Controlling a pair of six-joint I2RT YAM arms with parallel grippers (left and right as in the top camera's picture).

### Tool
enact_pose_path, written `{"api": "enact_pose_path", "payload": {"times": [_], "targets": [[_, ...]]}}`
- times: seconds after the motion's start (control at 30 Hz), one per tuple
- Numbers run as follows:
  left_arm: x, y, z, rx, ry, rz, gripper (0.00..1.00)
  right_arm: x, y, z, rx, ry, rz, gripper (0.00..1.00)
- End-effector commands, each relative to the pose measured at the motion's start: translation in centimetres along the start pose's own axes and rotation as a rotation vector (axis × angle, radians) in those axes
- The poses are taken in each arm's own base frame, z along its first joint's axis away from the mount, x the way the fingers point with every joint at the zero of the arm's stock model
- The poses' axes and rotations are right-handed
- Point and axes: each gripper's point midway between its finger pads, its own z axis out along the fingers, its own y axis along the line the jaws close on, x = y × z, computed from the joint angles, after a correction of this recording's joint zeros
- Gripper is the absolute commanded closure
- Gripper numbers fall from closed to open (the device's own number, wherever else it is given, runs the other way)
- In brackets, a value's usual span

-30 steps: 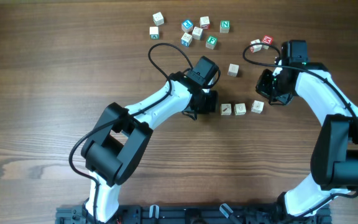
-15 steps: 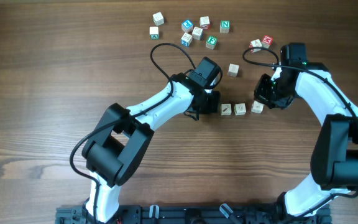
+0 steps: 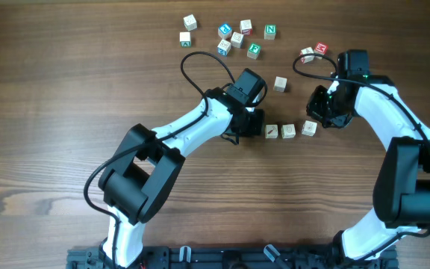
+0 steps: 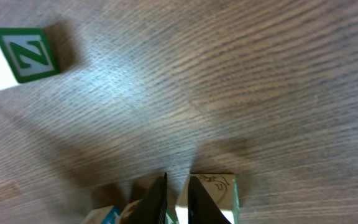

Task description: Form a horizontal line

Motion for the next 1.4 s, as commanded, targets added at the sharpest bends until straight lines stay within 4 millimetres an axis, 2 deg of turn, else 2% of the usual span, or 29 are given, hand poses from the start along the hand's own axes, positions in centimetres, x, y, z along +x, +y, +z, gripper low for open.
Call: {"api": "enact_pose_path", "payload": {"times": [0.0, 0.13, 0.27, 0.33, 0.4, 0.43, 0.57, 0.67, 0.7, 0.83, 0.97, 1.1, 1.23, 1.37], "targets": [[0.2, -0.5, -0.4, 0.02, -0.001, 0.021, 0.96, 1.0, -1.5, 1.5, 0.048, 0.031, 0.016, 0.87], [0.2, -0.5, -0.4, 0.02, 0.0, 0.021, 0.96, 1.9, -2.3, 2.6, 0.051, 0.036, 0.019, 0.87], [0.2, -0.5, -0.4, 0.02, 0.0, 0.021, 0.96, 1.6, -1.3, 2.7, 0.003, 0.028, 0.009, 0.87], [0.2, -0.5, -0.4, 0.02, 0.0, 0.021, 0.96, 0.8, -0.5, 2.5, -0.031, 0.004, 0.002, 0.87], [0.2, -0.5, -0.4, 0.02, 0.0, 0.021, 0.96, -0.2, -0.1, 1.8, -0.04, -0.017, 0.005, 0.96], [0.2, -0.5, -0.4, 0.02, 0.0, 0.021, 0.96, -0.7, -0.2, 1.2, -0.031, -0.02, 0.014, 0.95], [0.2, -0.6, -0.4, 0.021, 0.0, 0.022, 0.96, -1.7, -3.6, -1.6, 0.171, -0.047, 0.13, 0.96], [0.6, -1.1, -0.3, 0.023, 0.005, 0.035, 0.96, -1.1, -5.8, -3.0, 0.295, -0.065, 0.163, 0.96], [0.7, -1.3, -0.2, 0.026, 0.004, 0.042, 0.96, -0.3, -6.3, -3.1, 0.319, -0.04, 0.184, 0.96], [0.4, -2.5, 0.0, 0.048, -0.021, 0.07, 0.96, 2.9, -6.2, -3.1, 0.304, 0.1, 0.212, 0.95], [-0.1, -2.6, -0.1, 0.049, -0.043, 0.074, 0.95, 3.8, -5.9, -3.1, 0.288, 0.144, 0.221, 0.96], [0.0, -2.6, -0.1, 0.047, -0.04, 0.073, 0.96, 4.3, -6.0, -2.6, 0.286, 0.169, 0.222, 0.95], [0.3, -1.5, 0.0, -0.007, -0.033, 0.068, 0.96, 5.7, -7.2, -0.4, 0.291, 0.186, 0.226, 0.95], [0.1, -0.9, -0.1, -0.041, -0.047, 0.066, 0.96, 5.6, -7.2, 0.8, 0.261, 0.161, 0.222, 0.95]]}}
